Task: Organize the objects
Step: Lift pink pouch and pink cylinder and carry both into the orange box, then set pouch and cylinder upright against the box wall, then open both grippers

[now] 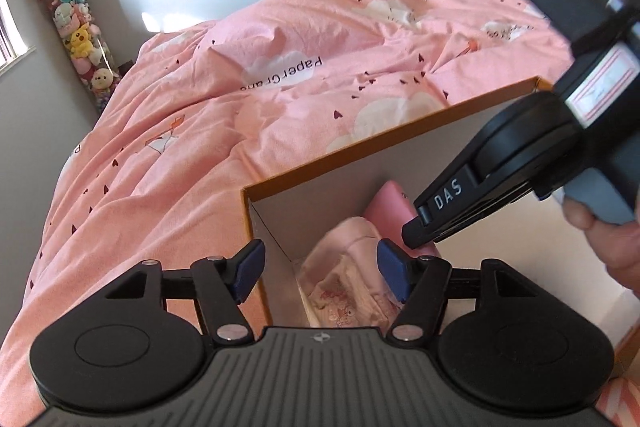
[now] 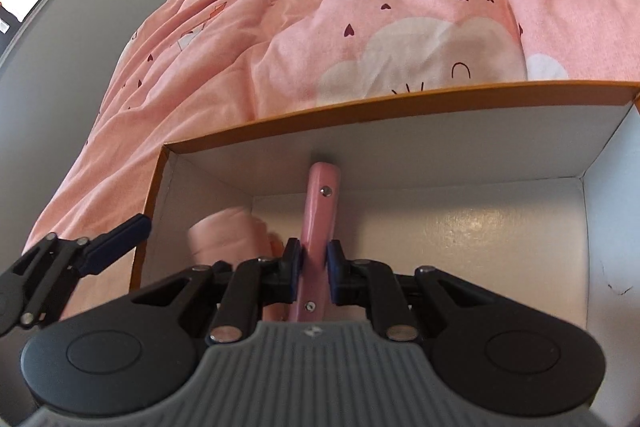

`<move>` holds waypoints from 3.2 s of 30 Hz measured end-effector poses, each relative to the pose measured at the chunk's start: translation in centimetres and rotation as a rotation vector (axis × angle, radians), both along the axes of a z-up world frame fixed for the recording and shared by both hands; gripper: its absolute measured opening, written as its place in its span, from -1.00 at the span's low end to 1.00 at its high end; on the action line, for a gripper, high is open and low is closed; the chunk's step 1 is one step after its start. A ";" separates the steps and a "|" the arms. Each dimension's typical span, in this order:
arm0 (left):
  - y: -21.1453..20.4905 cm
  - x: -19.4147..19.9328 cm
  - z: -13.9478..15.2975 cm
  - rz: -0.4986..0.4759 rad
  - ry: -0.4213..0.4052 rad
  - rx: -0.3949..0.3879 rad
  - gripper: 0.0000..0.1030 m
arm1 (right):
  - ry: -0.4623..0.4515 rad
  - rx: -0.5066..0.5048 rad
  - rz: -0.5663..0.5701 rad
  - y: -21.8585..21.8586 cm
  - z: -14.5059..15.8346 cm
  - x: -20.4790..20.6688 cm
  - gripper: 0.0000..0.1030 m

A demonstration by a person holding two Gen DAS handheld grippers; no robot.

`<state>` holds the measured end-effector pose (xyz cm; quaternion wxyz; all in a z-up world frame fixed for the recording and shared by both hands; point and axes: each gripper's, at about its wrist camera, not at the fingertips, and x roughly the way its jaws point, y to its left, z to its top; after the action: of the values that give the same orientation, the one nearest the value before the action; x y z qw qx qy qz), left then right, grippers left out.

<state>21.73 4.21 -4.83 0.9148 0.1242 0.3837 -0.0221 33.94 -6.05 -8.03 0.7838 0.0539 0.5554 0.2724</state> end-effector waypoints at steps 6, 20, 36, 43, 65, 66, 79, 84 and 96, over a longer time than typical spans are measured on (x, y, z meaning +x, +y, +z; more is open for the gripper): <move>2.0 -1.6 1.3 -0.017 -0.008 -0.080 0.46 | 0.018 0.014 -0.001 0.2 -0.5 0.0 -0.68; 1.5 -0.6 -1.1 -0.048 0.238 -0.198 -0.04 | 0.005 0.028 0.045 1.4 0.7 -0.8 -0.73; 2.7 2.1 -2.0 0.052 0.243 -0.205 -0.85 | -0.028 0.027 0.054 0.8 1.3 -0.9 -0.75; 3.7 3.0 -1.8 0.080 0.234 -0.216 -0.85 | -0.035 0.024 0.049 1.6 1.1 -1.0 -0.75; 3.2 -0.6 0.6 0.006 0.125 -0.088 0.09 | -0.083 0.023 0.100 4.9 1.8 -2.5 -0.87; 3.4 -0.6 0.5 0.015 0.117 -0.086 0.12 | -0.070 0.040 0.106 5.1 1.7 -2.5 -0.87; 5.4 0.3 -1.7 0.104 0.153 -0.200 0.19 | -0.119 0.057 0.056 3.5 2.8 -2.0 -0.80; 5.7 0.5 -2.1 0.131 0.163 -0.207 0.16 | -0.071 -0.009 -0.018 2.1 1.1 -0.9 -0.79; 5.7 1.0 -3.0 0.196 0.192 -0.238 -0.66 | 0.008 0.008 0.013 3.9 -1.2 -1.7 -0.97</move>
<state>22.69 9.91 -7.86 0.8801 -0.0257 0.4740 0.0099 32.26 -2.15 -9.25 0.7797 0.0544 0.5576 0.2796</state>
